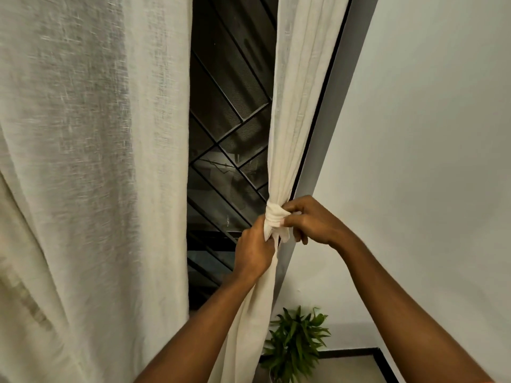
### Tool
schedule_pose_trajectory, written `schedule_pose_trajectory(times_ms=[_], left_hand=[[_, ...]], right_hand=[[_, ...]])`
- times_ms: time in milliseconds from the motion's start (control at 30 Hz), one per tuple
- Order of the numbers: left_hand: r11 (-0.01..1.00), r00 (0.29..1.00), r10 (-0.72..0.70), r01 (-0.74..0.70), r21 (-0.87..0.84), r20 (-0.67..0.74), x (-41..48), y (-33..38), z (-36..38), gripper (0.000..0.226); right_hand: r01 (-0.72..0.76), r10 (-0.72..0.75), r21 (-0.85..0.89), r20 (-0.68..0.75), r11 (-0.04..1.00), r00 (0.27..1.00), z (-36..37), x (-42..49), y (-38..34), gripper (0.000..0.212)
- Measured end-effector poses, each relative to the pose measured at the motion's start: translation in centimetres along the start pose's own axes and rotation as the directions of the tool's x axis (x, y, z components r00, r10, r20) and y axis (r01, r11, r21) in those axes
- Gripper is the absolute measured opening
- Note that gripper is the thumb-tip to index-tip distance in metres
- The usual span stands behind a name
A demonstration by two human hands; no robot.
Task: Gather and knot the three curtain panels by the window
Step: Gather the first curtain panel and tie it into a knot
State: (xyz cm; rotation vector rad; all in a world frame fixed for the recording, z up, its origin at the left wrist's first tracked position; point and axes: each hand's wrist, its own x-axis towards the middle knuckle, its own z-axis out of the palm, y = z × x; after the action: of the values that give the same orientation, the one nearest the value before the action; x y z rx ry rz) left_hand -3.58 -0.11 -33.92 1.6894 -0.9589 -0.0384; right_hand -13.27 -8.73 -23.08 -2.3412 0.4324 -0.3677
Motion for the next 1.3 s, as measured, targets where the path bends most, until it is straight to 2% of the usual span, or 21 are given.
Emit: schedule_pose_trajectory(times_ms=[67, 133, 167, 200, 300, 333, 367, 467, 533, 667, 767, 867, 1033, 1200, 1300], left_hand=[[1.000, 1.000, 0.004, -0.004, 0.000, -0.025, 0.0, -0.1, -0.3, 0.040], [1.000, 1.000, -0.010, 0.010, -0.005, -0.022, -0.1, 0.0, -0.5, 0.042], [1.000, 1.000, -0.016, 0.016, -0.010, -0.003, -0.3, -0.2, -0.4, 0.045], [1.000, 0.999, -0.017, 0.017, -0.023, 0.031, -0.5, -0.3, -0.2, 0.052], [0.992, 0.989, 0.001, 0.017, -0.121, 0.145, -1.2, -1.0, 0.4, 0.077], [0.990, 0.985, 0.008, 0.016, -0.137, 0.172, -1.3, -1.4, 0.6, 0.085], [0.991, 0.978, 0.012, 0.015, -0.130, 0.210, -1.4, -2.0, 0.7, 0.091], [0.999, 0.943, -0.017, 0.031, -0.037, 0.333, -2.2, -3.7, 0.7, 0.101], [0.996, 0.939, -0.086, 0.089, 0.007, 0.333, -3.0, -5.2, 0.8, 0.096], [0.987, 0.946, -0.160, 0.148, 0.063, 0.282, -4.1, -7.5, 0.5, 0.074], [0.982, 0.935, -0.173, 0.138, 0.130, 0.311, -4.1, -8.2, 0.4, 0.059], [0.971, 0.934, -0.195, 0.141, 0.193, 0.299, -3.6, -8.3, 0.5, 0.054], [0.958, 0.942, -0.199, 0.130, 0.255, 0.269, -2.5, -8.8, 0.3, 0.047], [0.944, 0.968, -0.203, 0.153, 0.293, 0.146, -1.8, -9.2, 0.5, 0.032], [0.942, 0.975, -0.192, 0.152, 0.300, 0.109, -1.3, -9.1, 0.9, 0.039]], right_hand=[[0.139, -0.132, 0.009, -0.256, 0.990, 0.958, 0.7, -0.2, 0.8, 0.014], [0.202, -0.178, -0.011, -0.513, 0.979, 0.839, 1.5, -0.1, 1.6, 0.018], [0.191, -0.161, -0.011, -0.582, 0.982, 0.797, 2.1, 0.0, 2.0, 0.020], [0.176, -0.142, -0.001, -0.592, 0.984, 0.793, 2.8, 0.0, 2.3, 0.023], [0.144, -0.104, 0.047, -0.476, 0.988, 0.873, 5.4, -0.1, 3.0, 0.035], [0.138, -0.076, 0.091, -0.495, 0.986, 0.866, 5.9, -0.2, 3.1, 0.039], [0.140, -0.040, 0.141, -0.552, 0.980, 0.833, 6.4, -0.4, 3.2, 0.039], [0.117, 0.052, 0.169, -0.753, 0.979, 0.656, 8.7, -1.4, 4.2, 0.029], [0.065, 0.086, 0.159, -0.784, 0.985, 0.615, 10.9, -2.1, 5.4, 0.024], [-0.040, 0.168, 0.191, -0.724, 0.981, 0.669, 13.3, -2.0, 8.4, 0.012], [-0.058, 0.133, 0.130, -0.700, 0.990, 0.701, 13.8, -1.2, 9.3, 0.017], [-0.072, 0.099, 0.069, -0.688, 0.995, 0.719, 13.7, 0.1, 9.4, 0.024], [-0.200, 0.241, 0.137, -0.635, 0.970, 0.734, 12.9, 2.7, 10.6, 0.025], [-0.245, 0.290, 0.154, -0.487, 0.957, 0.824, 12.9, 3.9, 12.1, 0.024], [-0.246, 0.286, 0.146, -0.489, 0.958, 0.824, 13.3, 4.0, 12.6, 0.018]])
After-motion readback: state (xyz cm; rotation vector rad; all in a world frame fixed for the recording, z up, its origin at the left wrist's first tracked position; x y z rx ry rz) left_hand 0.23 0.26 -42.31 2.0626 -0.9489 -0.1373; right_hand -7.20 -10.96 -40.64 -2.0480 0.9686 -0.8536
